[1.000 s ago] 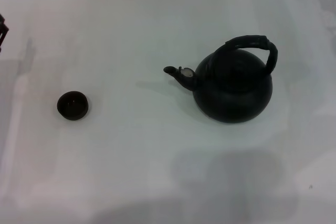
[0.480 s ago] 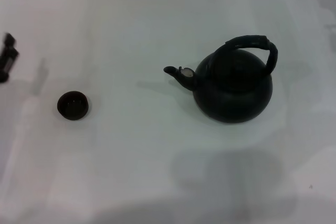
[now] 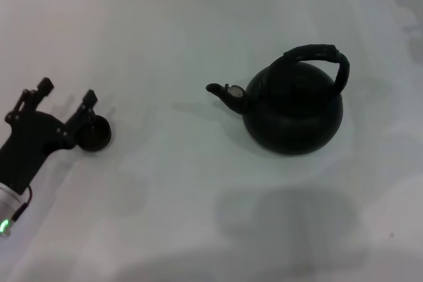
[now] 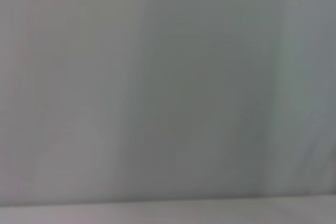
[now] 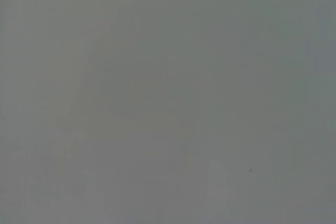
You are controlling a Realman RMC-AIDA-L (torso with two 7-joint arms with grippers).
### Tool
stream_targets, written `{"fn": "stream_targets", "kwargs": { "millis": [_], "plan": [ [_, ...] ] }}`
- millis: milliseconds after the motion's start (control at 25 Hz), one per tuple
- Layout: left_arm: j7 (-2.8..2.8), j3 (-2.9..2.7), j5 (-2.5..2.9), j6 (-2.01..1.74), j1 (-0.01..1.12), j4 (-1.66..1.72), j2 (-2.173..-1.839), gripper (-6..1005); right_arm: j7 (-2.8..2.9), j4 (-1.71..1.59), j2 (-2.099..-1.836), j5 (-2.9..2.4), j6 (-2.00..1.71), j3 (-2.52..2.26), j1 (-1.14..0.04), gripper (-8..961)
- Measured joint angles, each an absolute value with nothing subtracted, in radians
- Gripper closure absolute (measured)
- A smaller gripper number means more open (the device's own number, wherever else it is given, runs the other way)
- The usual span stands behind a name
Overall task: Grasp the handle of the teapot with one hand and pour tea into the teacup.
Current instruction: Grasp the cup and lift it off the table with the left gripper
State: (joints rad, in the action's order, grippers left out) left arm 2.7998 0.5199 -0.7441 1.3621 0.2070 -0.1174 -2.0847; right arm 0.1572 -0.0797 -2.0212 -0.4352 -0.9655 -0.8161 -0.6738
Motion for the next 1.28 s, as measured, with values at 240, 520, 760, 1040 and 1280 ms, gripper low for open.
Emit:
{"fn": "stream_targets", "kwargs": {
  "millis": [240,520,760,1040,1280],
  "plan": [
    [2.801,0.519,-0.714,1.361,0.175,-0.122,-2.085,139,0.155,-0.08,-2.022,-0.437,-0.964,-0.816,-0.676,124],
    [2.802,0.518,-0.643,1.353,0.172,-0.113,-2.081,140,0.154,-0.08,-2.022,-0.436,-0.955,-0.816,-0.676,124],
    [2.822,0.518,-0.633,1.341,0.174,-0.111,-2.082,139,0.153,-0.08,-2.022,-0.434,-0.954,-0.816,-0.676,125],
    [2.824,0.518,-0.636,1.334,0.176,-0.107,-2.081,145,0.153,-0.08,-2.022,-0.432,-0.954,-0.816,-0.676,125],
    [2.824,0.519,-0.632,1.318,0.181,-0.098,-2.08,161,0.153,-0.08,-2.022,-0.431,-0.954,-0.816,-0.678,125]
  ]
}}
